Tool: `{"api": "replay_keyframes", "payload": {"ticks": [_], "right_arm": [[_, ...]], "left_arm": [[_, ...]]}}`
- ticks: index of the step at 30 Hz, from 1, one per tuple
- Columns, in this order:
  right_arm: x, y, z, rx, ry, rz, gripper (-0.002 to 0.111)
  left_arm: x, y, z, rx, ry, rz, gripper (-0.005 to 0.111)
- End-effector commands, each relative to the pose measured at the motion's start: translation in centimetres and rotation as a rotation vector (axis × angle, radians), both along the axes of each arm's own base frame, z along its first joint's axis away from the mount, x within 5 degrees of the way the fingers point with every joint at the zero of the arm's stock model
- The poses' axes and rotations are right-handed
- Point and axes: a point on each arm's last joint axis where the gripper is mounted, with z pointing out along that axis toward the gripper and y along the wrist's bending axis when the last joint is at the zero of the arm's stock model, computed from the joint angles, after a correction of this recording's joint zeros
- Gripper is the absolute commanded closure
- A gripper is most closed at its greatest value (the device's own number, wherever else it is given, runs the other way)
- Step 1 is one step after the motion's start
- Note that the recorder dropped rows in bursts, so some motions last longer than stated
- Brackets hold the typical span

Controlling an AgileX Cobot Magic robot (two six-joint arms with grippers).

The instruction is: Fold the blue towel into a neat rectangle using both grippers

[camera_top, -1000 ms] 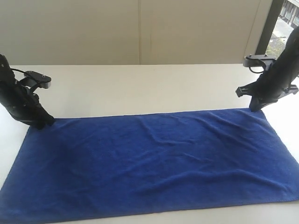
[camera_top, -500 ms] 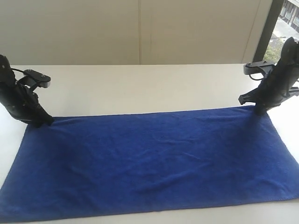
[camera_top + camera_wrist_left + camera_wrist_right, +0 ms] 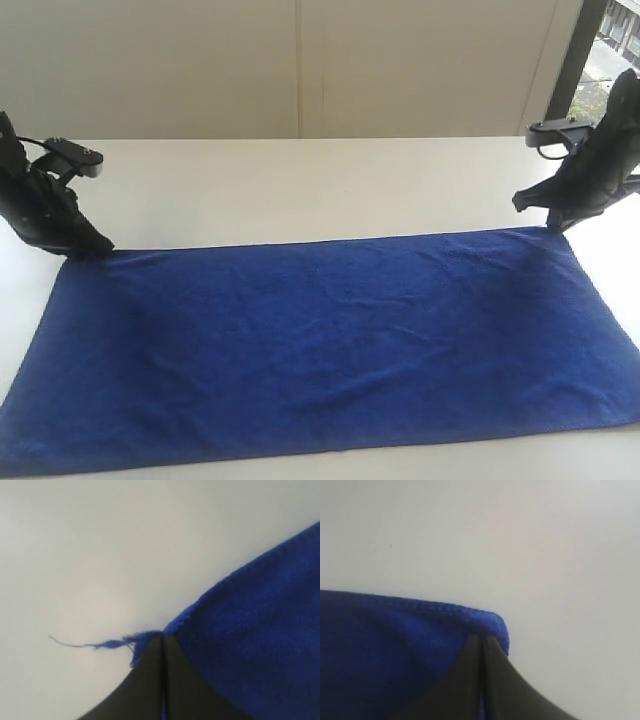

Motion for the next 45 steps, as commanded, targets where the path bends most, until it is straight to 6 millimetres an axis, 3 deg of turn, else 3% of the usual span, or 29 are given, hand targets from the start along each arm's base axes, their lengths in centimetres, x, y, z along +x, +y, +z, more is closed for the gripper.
{"api": "replay_keyframes", "payload": {"ticks": [1, 10, 14, 18, 25, 33, 37, 39, 45], "right_arm": [[-0.7, 0.3, 4.5, 0.016, -0.073, -0.001, 0.108], [-4.0, 2.5, 12.8, -0.002, -0.198, 0.082, 0.108], [-6.1, 4.1, 14.5, 0.001, -0.215, 0.099, 0.108], [-8.4, 6.3, 13.6, 0.011, -0.189, 0.135, 0.108], [-11.0, 8.8, 9.3, 0.019, -0.123, 0.182, 0.108], [-11.7, 8.8, 6.4, 0.018, -0.159, 0.130, 0.108], [-11.6, 8.8, 5.5, 0.019, -0.149, 0.126, 0.108], [-11.3, 8.8, 3.4, 0.030, -0.073, 0.128, 0.108], [-11.1, 8.5, -0.6, 0.019, 0.069, 0.140, 0.108]], "left_arm": [[-0.6, -0.3, 3.6, -0.056, -0.085, 0.033, 0.107], [-4.1, -0.4, 12.2, -0.087, -0.227, 0.013, 0.107], [-6.5, -0.6, 15.1, -0.143, -0.272, 0.021, 0.107], [-9.6, -1.0, 16.3, -0.229, -0.305, 0.016, 0.107], [-15.4, -1.5, 14.9, -0.387, -0.298, 0.067, 0.107], [-22.2, -2.1, 9.7, -0.430, -0.365, 0.138, 0.107], [-24.1, -1.6, 6.8, -0.424, -0.362, 0.202, 0.107], [-24.9, -1.2, 5.0, -0.399, -0.330, 0.226, 0.107], [-25.5, -0.9, 3.7, -0.376, -0.312, 0.243, 0.107]]}}
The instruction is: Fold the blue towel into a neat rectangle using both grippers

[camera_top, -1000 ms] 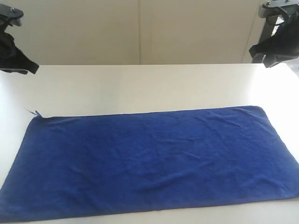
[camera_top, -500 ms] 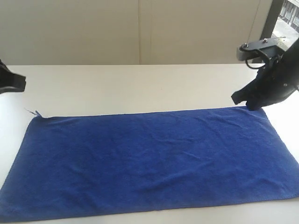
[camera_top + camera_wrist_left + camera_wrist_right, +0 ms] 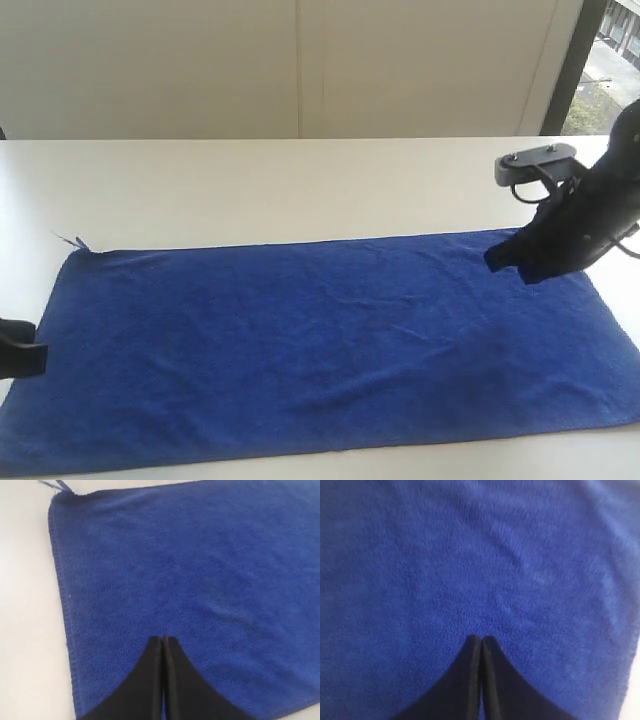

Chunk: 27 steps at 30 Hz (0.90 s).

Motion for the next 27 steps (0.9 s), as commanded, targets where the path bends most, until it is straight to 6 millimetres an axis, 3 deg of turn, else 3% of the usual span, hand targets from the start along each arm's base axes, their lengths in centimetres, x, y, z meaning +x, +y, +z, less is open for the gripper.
{"api": "replay_keyframes", "payload": {"ticks": [1, 4, 10, 14, 27], "right_arm": [[-0.1, -0.2, -2.9, -0.023, 0.107, 0.002, 0.108], [-0.1, -0.6, -4.1, -0.062, 0.149, -0.014, 0.108], [-0.5, -1.3, -4.3, -0.126, 0.191, -0.049, 0.108], [-1.7, -2.3, -5.4, -0.244, 0.289, -0.079, 0.108], [-3.1, -3.5, -5.6, -0.371, 0.380, -0.158, 0.108]], "left_arm": [[-0.4, 0.1, -0.6, -0.006, 0.006, 0.015, 0.107], [-0.4, 0.1, -0.6, -0.005, 0.003, 0.017, 0.107], [-0.3, 0.2, -0.5, -0.003, -0.005, 0.023, 0.107], [-0.3, 0.2, -0.5, -0.003, -0.005, 0.023, 0.107], [-0.3, 0.2, -0.5, 0.003, -0.005, 0.017, 0.107]]}}
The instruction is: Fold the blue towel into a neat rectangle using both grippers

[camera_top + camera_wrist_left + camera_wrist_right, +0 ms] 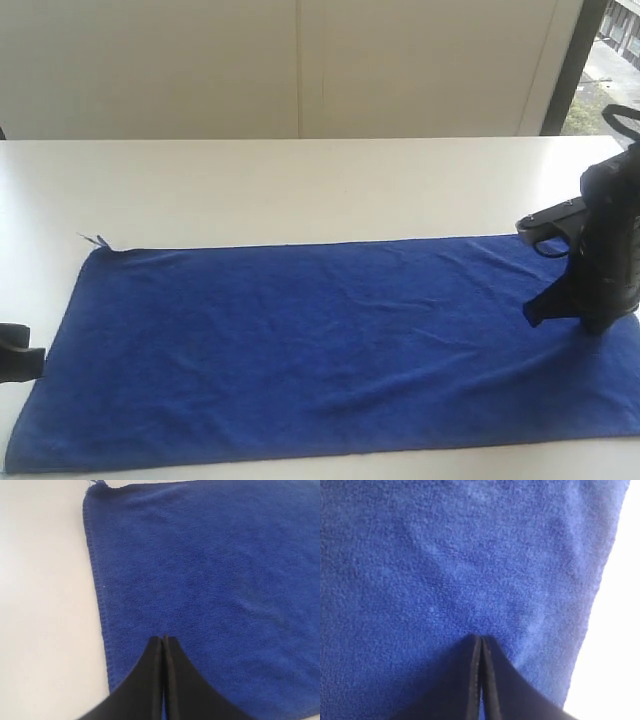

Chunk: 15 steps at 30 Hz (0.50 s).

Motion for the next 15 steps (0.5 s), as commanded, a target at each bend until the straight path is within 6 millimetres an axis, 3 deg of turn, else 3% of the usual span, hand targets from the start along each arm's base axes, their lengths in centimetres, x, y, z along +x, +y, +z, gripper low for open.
{"api": "replay_keyframes", "payload": {"ticks": [1, 9, 15], "right_arm": [[-1.7, -1.0, -1.1, -0.079, 0.146, -0.060, 0.108], [-1.7, -1.1, -0.6, -0.091, 0.136, -0.067, 0.108], [-0.9, -0.6, 3.2, -0.057, -0.087, -0.043, 0.108]], "left_arm": [[-0.2, -0.1, -0.1, -0.005, 0.007, -0.011, 0.107], [-0.3, -0.1, -0.2, -0.006, 0.010, -0.012, 0.107], [-0.3, -0.1, -0.1, -0.005, 0.009, -0.011, 0.107]]}}
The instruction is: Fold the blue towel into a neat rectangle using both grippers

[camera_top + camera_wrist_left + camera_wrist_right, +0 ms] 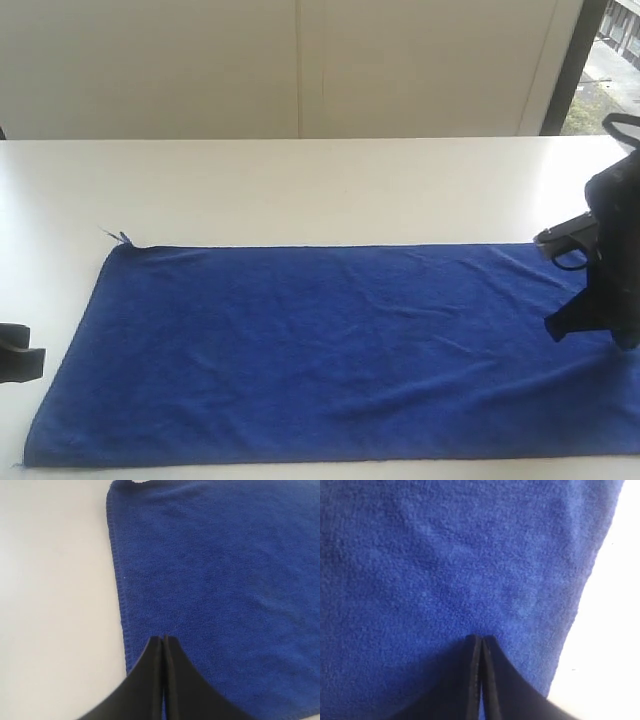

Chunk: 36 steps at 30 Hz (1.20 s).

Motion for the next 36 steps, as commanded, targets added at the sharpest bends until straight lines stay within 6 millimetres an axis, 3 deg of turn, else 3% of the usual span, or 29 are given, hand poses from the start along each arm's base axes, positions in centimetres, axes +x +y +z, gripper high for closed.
{"api": "replay_keyframes", "payload": {"ticks": [1, 5, 12, 15, 22, 26, 31, 36], "right_arm": [[0.4, 0.1, 3.2, 0.025, -0.184, 0.008, 0.108], [0.5, 0.6, 5.7, 0.080, -0.320, -0.013, 0.108], [0.2, 0.6, 5.8, 0.080, -0.293, -0.023, 0.108], [-0.1, 0.7, 6.8, 0.088, -0.327, -0.031, 0.108], [-2.4, -0.1, 11.8, 0.087, -0.495, -0.035, 0.108], [-4.0, -2.0, 13.8, 0.169, -0.567, -0.088, 0.108], [-4.5, -4.2, 12.5, 0.432, -0.538, -0.103, 0.108], [-3.9, -6.3, 7.5, 0.531, -0.379, -0.186, 0.108]], "left_arm": [[-0.3, -0.1, -0.1, -0.006, 0.009, -0.010, 0.107], [-0.2, -0.1, -0.2, -0.006, 0.009, -0.009, 0.107], [-0.4, -0.5, -0.1, -0.026, 0.031, -0.025, 0.107], [0.3, -0.9, 1.2, -0.029, -0.027, -0.041, 0.107], [1.6, -1.3, 7.5, -0.014, -0.262, -0.096, 0.107], [1.4, -1.4, 8.0, -0.022, -0.263, -0.113, 0.107], [1.2, -1.7, 6.9, -0.020, -0.200, -0.145, 0.107], [0.9, -1.8, 6.5, -0.025, -0.165, -0.169, 0.107]]}}
